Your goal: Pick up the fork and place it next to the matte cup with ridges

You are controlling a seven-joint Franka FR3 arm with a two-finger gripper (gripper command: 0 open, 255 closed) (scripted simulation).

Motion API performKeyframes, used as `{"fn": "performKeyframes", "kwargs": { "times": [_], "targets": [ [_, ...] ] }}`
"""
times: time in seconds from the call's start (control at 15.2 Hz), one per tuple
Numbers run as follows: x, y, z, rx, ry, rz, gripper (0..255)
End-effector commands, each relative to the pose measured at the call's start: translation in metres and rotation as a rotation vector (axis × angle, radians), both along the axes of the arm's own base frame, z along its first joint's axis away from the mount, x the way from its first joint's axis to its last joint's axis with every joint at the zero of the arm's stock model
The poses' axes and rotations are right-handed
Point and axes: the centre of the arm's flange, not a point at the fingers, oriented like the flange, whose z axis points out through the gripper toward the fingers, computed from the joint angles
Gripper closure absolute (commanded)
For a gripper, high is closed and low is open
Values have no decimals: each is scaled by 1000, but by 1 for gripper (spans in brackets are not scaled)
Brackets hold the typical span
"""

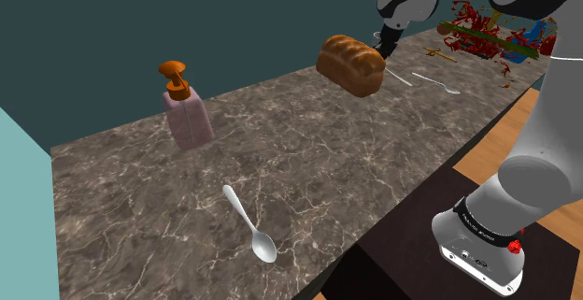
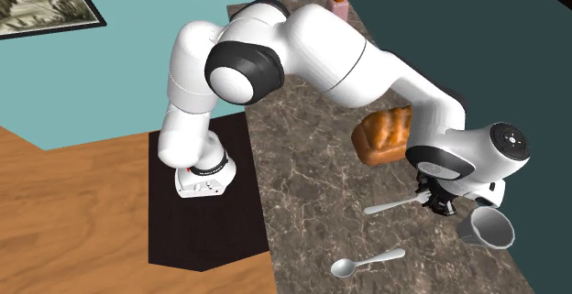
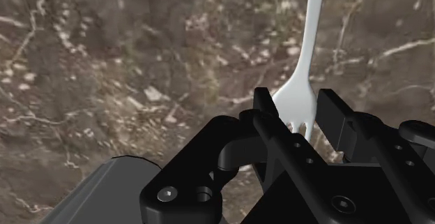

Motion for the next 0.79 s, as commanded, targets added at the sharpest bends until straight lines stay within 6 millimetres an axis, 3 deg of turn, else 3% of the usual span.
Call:
{"fn": "performKeyframes", "kwargs": {
  "times": [0.0, 0.13, 0.2, 0.53, 0.73],
  "targets": [
    [0, 0, 0, 0, 0, 0, 255],
    [0, 0, 0, 0, 0, 0, 255],
    [0, 0, 0, 0, 0, 0, 0],
    [0, 0, 0, 0, 0, 0, 0],
    [-3, -1, 39, 0, 0, 0, 0]
  ]
}}
